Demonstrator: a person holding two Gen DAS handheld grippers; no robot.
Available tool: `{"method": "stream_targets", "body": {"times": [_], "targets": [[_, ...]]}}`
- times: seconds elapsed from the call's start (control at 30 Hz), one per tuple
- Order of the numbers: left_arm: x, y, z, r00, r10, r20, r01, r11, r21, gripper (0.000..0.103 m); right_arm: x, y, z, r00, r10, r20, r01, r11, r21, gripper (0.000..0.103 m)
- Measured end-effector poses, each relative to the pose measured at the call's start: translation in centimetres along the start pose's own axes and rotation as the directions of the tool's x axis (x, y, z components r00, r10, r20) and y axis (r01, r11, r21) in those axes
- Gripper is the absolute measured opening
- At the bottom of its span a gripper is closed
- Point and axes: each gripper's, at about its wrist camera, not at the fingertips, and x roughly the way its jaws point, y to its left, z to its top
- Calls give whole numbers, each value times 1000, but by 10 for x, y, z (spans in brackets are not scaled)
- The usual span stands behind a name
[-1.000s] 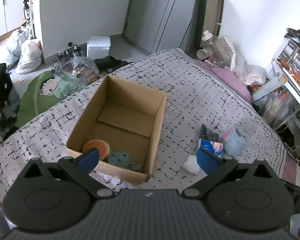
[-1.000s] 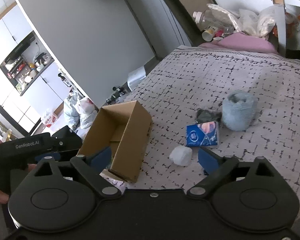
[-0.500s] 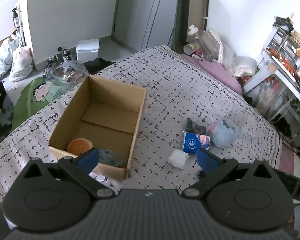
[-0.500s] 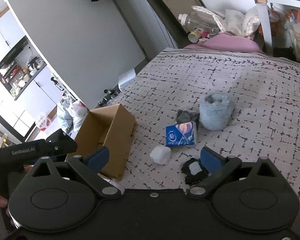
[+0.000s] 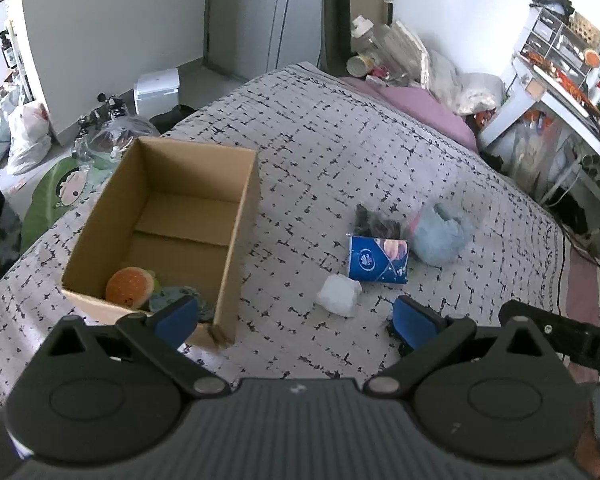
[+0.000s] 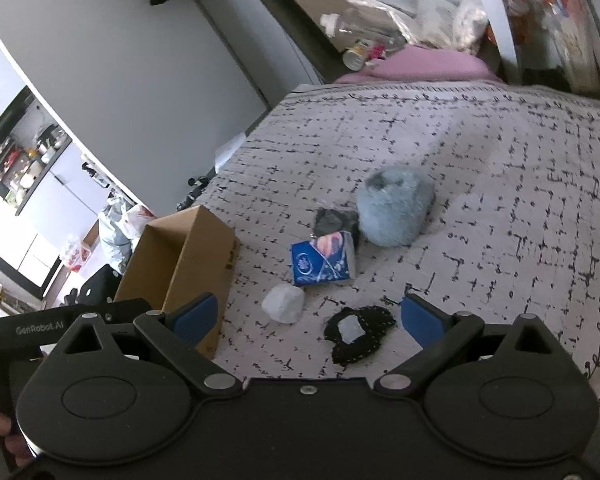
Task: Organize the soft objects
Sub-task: 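Grasp the white tissue ball with the left tool while the right tool grasps the black pouch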
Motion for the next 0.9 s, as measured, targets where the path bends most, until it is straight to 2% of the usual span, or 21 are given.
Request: {"method": "stream_targets", "body": {"times": [0.23,0.37,0.5,0.63,0.73,0.9], "targets": [[20,-9,1,999,10,-44,-10,1000,-9,102,14,-15,-3,998,-41,-53,43,998,42,99],[30,-14,2,998,2,-60,-2,1000,-6,100,22,-26,-4,997,-20,-80,28,994,103,98],[40,-18,3,998,-13,-62,13,1000,-5,100,34,-34,-4,993,-6,-117,23,989,147,90],[53,-24,5,998,-26,-62,26,1000,-3,99,48,-39,-3,989,-26,-143,49,986,162,87],[61,-29,7,997,-37,-64,38,999,1,91,59,-39,-4,985,-25,-170,54,985,167,78],[80,-33,6,995,-55,-84,56,998,1,75,76,-40,-5,979,-38,-199,75,980,183,75]]}}
